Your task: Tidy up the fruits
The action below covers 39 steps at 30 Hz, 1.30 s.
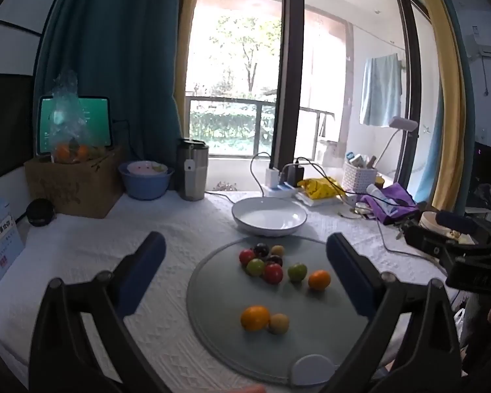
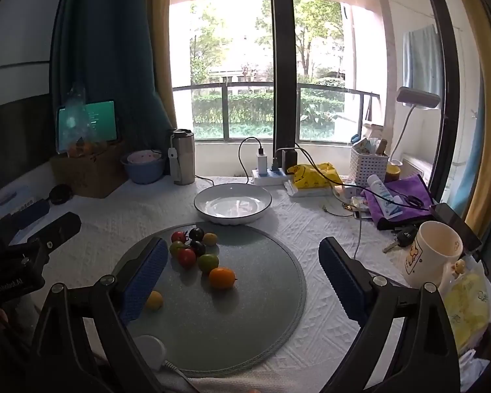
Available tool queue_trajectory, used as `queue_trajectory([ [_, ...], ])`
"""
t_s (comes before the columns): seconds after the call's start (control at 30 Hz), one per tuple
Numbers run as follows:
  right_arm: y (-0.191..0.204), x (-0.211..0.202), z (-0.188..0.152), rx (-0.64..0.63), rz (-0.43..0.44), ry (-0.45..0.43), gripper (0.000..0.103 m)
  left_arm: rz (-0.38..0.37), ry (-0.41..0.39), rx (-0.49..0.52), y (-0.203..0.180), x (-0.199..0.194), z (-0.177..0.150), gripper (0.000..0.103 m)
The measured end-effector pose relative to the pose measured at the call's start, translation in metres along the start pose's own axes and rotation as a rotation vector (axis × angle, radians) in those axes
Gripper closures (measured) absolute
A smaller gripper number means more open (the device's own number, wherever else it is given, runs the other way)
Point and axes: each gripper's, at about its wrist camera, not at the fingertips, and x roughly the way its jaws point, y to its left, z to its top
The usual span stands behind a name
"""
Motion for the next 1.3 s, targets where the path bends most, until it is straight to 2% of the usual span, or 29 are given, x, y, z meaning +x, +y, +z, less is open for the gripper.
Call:
queue_trajectory([
  [1.3, 0.0042, 0.0028, -0.0014, -0.004, 0.008, 0.006, 0.007, -0.021, -0.007, 0.006, -0.0066, -0.0049, -0.0018, 0.003],
])
